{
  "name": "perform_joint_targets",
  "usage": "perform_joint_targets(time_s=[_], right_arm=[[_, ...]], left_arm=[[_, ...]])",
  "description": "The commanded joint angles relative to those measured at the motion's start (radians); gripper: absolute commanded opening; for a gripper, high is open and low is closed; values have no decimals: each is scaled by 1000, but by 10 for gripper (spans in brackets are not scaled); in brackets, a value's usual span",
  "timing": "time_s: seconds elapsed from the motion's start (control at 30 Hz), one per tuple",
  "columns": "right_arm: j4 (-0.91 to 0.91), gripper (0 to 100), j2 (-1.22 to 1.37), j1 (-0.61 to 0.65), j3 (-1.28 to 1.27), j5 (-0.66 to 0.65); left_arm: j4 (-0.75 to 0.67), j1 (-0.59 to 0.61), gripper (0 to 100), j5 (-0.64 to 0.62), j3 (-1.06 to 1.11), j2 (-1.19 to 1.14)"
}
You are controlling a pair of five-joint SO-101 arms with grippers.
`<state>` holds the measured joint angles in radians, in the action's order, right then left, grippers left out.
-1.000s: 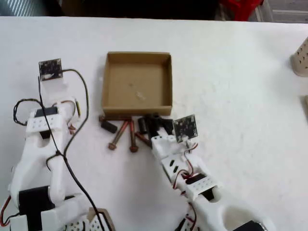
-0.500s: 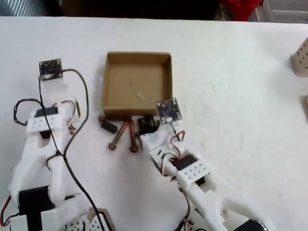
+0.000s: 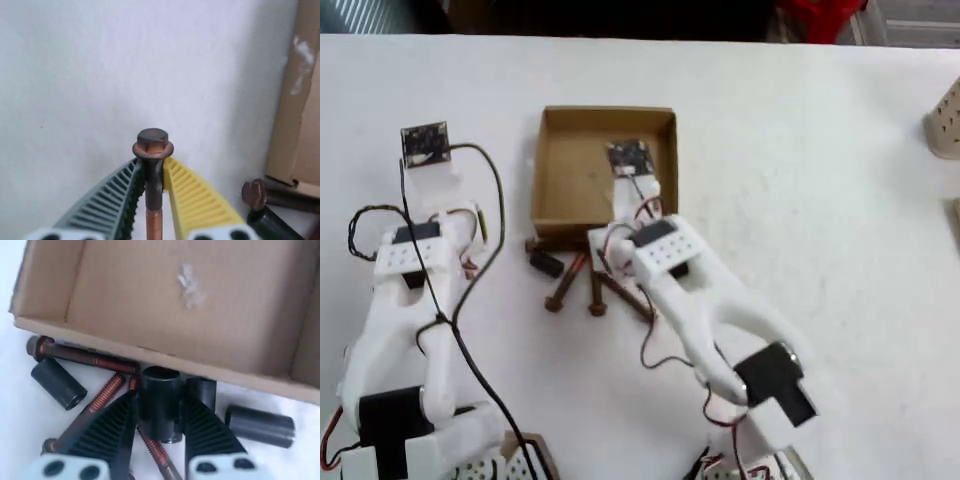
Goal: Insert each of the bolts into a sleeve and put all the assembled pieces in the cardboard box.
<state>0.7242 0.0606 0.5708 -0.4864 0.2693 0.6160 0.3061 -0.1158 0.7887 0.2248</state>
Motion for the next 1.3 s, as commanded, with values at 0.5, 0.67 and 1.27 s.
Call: perform_joint_targets(time_s=[0.5, 0.67, 1.27], right_arm=[[404, 15, -364, 117, -11, -101], [248, 15, -657, 162, -302, -97], [-435, 15, -1415, 12, -1100, -98]], left_arm=[[-137, -13, 20, -3, 23, 7], [-138, -13, 20, -3, 23, 8], [-141, -15, 20, -3, 26, 10]])
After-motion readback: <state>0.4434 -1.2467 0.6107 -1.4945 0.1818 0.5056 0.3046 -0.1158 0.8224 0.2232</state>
